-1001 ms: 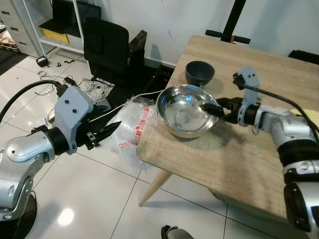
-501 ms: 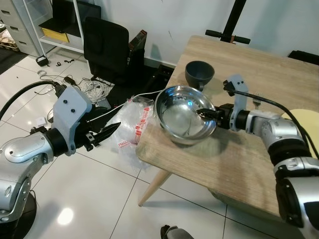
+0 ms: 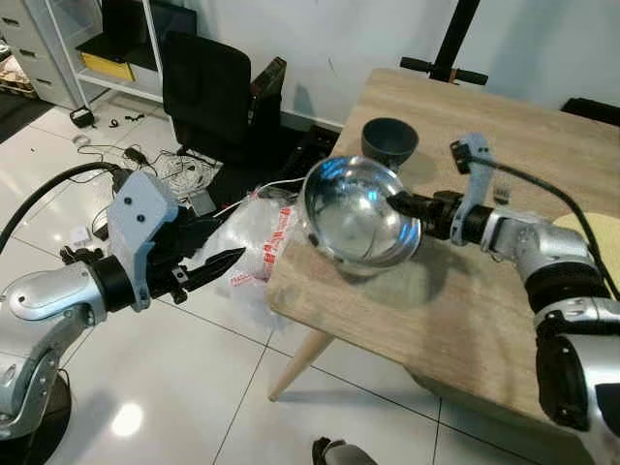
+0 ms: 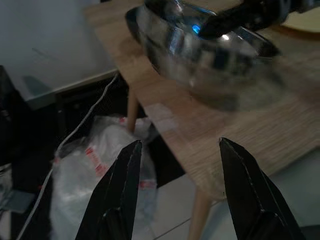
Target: Setting the table
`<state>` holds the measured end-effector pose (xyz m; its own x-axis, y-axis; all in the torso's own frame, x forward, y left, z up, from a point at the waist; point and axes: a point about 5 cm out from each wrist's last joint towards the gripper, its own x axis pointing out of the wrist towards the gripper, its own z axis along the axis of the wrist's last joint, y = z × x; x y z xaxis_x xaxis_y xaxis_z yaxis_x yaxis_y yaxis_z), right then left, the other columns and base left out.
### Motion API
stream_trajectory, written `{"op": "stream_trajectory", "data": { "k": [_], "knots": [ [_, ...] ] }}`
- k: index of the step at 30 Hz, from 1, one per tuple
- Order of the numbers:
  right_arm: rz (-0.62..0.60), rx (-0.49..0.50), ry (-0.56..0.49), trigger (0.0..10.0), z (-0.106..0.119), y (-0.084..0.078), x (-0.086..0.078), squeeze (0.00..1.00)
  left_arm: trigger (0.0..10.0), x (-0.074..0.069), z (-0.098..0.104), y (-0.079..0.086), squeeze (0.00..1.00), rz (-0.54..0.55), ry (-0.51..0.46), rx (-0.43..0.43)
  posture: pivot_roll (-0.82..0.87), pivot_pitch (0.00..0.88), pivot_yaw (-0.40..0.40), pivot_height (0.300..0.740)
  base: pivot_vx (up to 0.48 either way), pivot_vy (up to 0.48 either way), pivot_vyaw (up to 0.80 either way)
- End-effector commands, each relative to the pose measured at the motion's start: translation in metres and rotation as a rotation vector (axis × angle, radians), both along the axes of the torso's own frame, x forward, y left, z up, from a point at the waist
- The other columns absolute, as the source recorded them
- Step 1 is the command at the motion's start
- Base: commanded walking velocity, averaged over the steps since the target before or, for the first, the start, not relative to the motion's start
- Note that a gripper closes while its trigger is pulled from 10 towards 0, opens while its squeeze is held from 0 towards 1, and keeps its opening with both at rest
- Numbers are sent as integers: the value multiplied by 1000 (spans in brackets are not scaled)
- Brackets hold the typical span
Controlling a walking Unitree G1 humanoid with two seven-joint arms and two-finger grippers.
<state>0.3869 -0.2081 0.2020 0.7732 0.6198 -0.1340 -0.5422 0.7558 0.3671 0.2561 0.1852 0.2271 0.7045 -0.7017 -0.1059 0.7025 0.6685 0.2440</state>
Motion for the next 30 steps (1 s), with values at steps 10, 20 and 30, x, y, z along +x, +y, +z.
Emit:
{"op": "stream_trajectory", "data": {
  "k": [10,20,30],
  "knots": [
    [-348,157,-426,10000,45,-4,-27,0,10000,22,-5,-1,0,292,-55,-145,-21,50,47,740,0,0,0],
    [-527,163,-576,10000,41,29,-81,0,10000,36,-17,7,0,532,-73,-133,-47,41,69,740,0,0,0],
    [-586,124,-477,10000,8,55,-101,0,10000,42,-33,4,0,637,-56,-96,-58,38,65,740,0,0,0]
  ]
}}
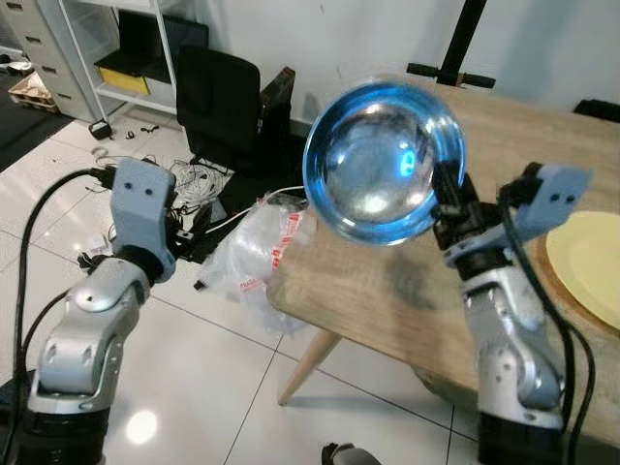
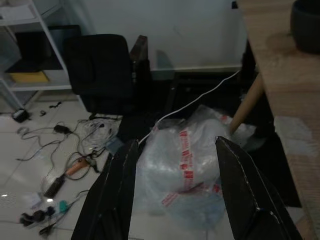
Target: Setting the table
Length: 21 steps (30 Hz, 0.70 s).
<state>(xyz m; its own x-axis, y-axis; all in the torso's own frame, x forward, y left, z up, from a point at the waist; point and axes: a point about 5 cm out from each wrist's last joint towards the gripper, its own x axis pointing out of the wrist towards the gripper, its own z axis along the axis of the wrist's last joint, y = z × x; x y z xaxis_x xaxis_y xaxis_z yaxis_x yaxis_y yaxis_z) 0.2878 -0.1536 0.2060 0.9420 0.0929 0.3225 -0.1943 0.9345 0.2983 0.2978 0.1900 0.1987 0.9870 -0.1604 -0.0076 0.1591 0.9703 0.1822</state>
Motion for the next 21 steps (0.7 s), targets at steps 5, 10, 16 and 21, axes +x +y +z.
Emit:
{"op": "stream_trajectory", "data": {
  "k": [5,10,16,21],
  "knots": [
    [-40,5,1,10000,1,-1,-2,0,10000,1,-5,-3,0,22,2,5,-57,39,62,740,0,0,0],
    [-69,-7,17,10000,-1,-1,-1,0,10000,2,-10,-8,0,23,2,14,-59,41,57,740,0,0,0],
    [-73,-21,20,10000,-4,3,-2,0,10000,3,-11,-10,0,29,-2,16,-56,43,55,740,0,0,0],
    [-58,121,29,10000,-2,-1,0,0,10000,3,-11,-11,0,33,-5,15,-56,44,55,740,0,0,0]
  ]
}}
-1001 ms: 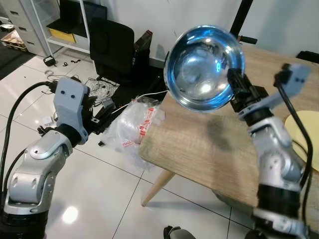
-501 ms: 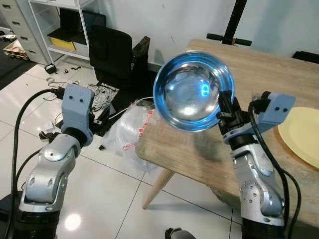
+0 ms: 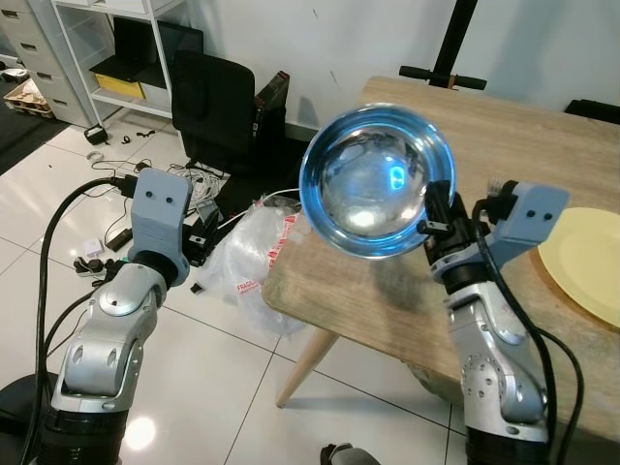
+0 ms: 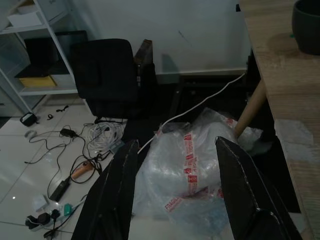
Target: Setting the table
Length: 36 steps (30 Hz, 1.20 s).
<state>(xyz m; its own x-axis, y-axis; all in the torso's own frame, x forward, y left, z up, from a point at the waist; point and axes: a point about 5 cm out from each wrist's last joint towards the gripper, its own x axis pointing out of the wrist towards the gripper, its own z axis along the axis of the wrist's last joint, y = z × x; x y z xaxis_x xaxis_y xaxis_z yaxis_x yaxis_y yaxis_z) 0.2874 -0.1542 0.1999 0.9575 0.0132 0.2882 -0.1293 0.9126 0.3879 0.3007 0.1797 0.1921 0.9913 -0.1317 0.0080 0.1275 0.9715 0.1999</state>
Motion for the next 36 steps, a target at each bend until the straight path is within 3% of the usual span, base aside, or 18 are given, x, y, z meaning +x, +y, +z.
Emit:
{"op": "stream_trajectory", "data": {
  "k": [1,2,3,5,7,9,10,36],
  "knots": [
    [11,27,-2,10000,2,0,2,0,10000,0,-4,-1,0,4,12,-2,-57,44,53,740,0,0,0],
    [11,27,-2,10000,2,0,2,0,10000,0,-4,-1,0,4,12,-2,-57,44,53,740,0,0,0],
    [25,142,18,10000,2,-3,3,0,10000,0,-4,-1,0,5,10,-3,-57,44,53,740,0,0,0],
    [21,99,15,10000,2,-4,3,0,10000,0,-4,-1,0,5,9,-3,-56,45,50,740,0,0,0],
    [2,-64,4,10000,1,-4,4,0,10000,1,-4,-1,0,7,8,-4,-56,45,48,740,0,0,0],
    [-3,-66,8,10000,1,-5,4,0,10000,1,-4,-1,0,8,8,-4,-56,45,48,740,0,0,0],
    [-1,-114,-2,10000,1,-4,3,0,10000,1,-4,-1,0,8,7,-4,-56,45,48,740,0,0,0],
    [-6,-114,-5,10000,2,-8,4,0,10000,2,-5,-1,0,5,2,-5,-59,43,48,740,0,0,0]
  ]
}}
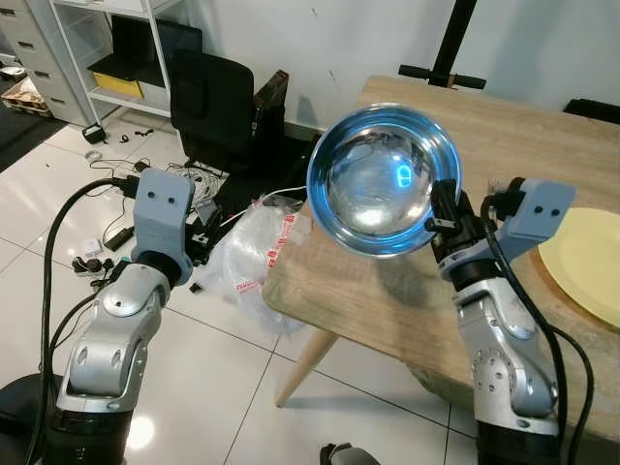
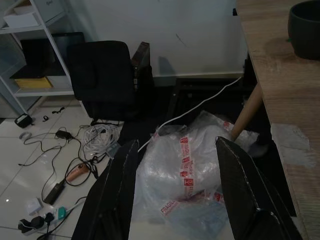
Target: Setting the table
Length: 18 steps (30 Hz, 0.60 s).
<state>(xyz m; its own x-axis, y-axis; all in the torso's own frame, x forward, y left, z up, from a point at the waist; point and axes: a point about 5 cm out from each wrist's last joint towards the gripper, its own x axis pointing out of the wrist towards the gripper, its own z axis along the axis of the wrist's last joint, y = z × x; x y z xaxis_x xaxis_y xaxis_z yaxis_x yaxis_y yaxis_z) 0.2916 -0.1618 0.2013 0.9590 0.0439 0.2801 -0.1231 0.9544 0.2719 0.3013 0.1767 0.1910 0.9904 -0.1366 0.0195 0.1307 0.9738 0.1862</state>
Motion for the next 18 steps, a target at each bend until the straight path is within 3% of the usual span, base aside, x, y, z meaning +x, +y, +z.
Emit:
{"op": "stream_trajectory", "data": {
  "k": [1,6,18],
  "knots": [
    [-1,10,-10,10000,0,0,0,0,10000,1,-4,2,0,10,12,10,-59,43,48,740,0,0,0],
    [-1,10,-7,10000,-1,0,0,0,10000,1,-4,1,0,9,15,5,-59,42,48,740,0,0,0],
    [-10,11,-2,10000,-3,-1,1,0,10000,1,-4,0,0,1,17,-8,-61,41,52,740,-420,0,0]
  ]
}}
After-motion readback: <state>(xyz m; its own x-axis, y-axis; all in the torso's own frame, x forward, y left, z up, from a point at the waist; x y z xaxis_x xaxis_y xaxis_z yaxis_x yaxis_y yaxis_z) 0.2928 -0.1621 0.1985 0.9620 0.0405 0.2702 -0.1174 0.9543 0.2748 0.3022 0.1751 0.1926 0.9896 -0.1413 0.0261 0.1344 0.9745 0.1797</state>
